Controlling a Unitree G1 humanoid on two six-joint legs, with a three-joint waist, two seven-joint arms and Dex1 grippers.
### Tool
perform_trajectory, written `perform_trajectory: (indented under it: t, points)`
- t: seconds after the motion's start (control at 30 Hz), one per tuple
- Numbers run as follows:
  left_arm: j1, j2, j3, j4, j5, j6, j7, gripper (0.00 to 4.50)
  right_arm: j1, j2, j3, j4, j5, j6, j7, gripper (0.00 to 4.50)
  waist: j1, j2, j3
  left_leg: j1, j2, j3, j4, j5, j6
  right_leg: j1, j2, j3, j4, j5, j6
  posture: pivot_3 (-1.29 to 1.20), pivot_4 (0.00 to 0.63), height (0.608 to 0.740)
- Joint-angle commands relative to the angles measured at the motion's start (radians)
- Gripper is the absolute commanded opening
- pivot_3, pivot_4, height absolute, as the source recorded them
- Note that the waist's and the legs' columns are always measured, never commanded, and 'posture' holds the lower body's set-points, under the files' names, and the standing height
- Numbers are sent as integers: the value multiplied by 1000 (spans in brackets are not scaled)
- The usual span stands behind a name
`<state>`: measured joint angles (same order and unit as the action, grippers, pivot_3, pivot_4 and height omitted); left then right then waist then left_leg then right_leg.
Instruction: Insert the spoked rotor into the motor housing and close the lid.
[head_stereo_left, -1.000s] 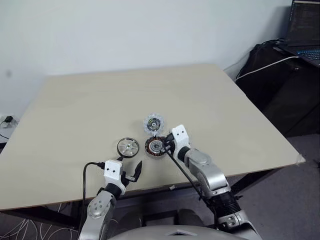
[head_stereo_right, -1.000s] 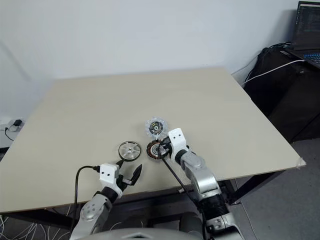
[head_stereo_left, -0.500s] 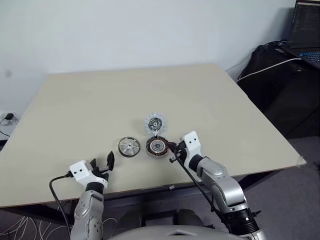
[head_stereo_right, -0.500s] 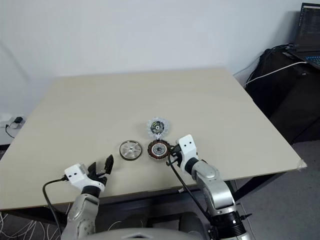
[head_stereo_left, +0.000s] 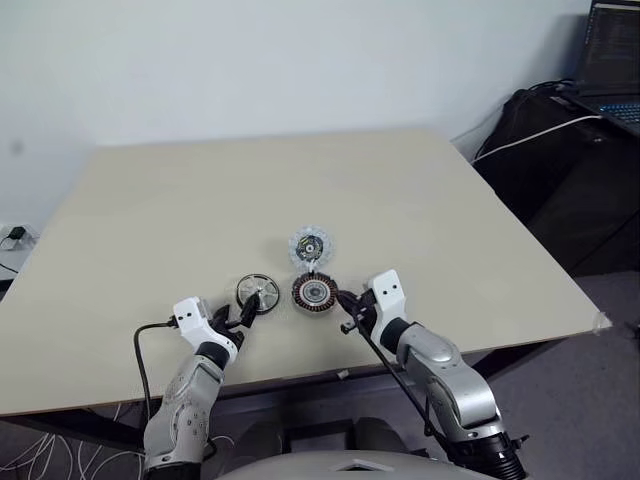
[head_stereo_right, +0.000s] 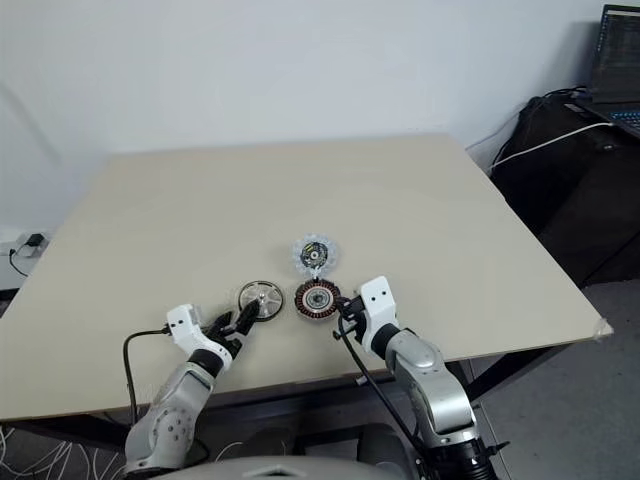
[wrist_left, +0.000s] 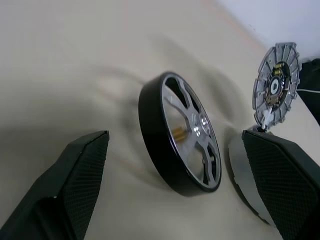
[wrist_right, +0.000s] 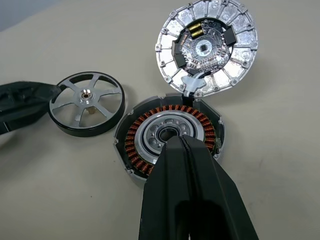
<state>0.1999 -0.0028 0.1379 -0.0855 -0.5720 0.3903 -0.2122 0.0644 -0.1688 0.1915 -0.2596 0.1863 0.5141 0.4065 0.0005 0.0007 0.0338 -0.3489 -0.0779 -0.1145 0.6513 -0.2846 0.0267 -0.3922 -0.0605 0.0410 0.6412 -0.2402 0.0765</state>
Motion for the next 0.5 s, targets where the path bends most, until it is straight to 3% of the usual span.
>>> perform_trajectory:
  t: [0.03,0.4,0.43,0.5]
  points:
    - [-29,-11,9,-25,-42,65,16,4135,-9,5,-7,-48,13,0,-11,0,1,0,0,0,0,0,0,0,0,0,0,0,0,0,0,0,0,740]
    - [-46,-62,64,-9,-104,134,44,655,-7,-1,-15,-50,24,13,-26,0,4,0,0,0,0,0,0,0,0,0,0,0,0,0,0,0,0,740]
    - [-46,-68,69,-9,-108,134,48,389,-6,-1,-16,-50,24,14,-27,0,4,0,0,0,0,0,0,0,0,0,0,0,0,0,0,0,0,740]
    - [-38,-74,72,-22,-111,129,57,364,1,-4,-17,-56,25,17,-29,0,4,0,0,0,0,0,0,0,0,0,0,0,0,0,0,0,0,740]
